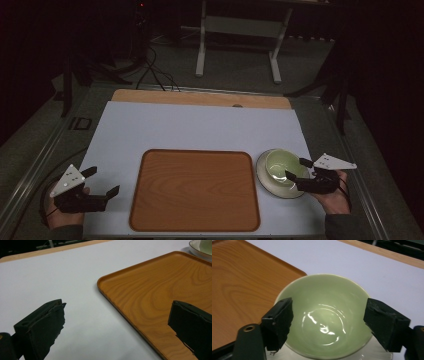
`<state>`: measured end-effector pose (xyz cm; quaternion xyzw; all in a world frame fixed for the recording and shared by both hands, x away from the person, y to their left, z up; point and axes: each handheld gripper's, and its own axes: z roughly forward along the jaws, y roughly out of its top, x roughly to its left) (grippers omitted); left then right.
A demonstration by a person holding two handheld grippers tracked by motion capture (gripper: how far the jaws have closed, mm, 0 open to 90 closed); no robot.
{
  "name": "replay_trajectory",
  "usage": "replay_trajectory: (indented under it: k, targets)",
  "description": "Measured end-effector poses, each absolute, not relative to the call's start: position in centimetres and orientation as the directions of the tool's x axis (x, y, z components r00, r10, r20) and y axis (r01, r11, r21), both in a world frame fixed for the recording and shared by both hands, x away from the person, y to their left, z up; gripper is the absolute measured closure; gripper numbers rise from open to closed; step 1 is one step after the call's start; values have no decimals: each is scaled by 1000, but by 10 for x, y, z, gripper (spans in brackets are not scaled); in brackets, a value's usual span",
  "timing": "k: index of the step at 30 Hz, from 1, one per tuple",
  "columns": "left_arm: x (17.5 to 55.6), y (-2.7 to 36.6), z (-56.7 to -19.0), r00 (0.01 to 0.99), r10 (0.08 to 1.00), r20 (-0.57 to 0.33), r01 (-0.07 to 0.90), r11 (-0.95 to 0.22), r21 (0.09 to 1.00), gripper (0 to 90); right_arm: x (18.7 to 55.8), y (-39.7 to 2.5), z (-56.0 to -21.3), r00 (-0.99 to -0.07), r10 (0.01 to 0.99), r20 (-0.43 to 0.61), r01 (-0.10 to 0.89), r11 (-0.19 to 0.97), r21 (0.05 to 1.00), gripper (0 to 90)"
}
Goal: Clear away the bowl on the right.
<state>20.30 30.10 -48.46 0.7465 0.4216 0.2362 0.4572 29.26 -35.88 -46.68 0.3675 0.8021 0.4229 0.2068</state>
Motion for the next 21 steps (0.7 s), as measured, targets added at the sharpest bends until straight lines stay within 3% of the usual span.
replay_trajectory:
  k: [7,21]
  targets:
    - [200,299,-481,545,838,-9,382,-239,893,8,292,-360,-466,-629,777,-34,423,378,823,324]
    - [197,296,-478,534,845,14,362,-243,900,8,294,-360,-461,-634,771,-64,400,397,826,312]
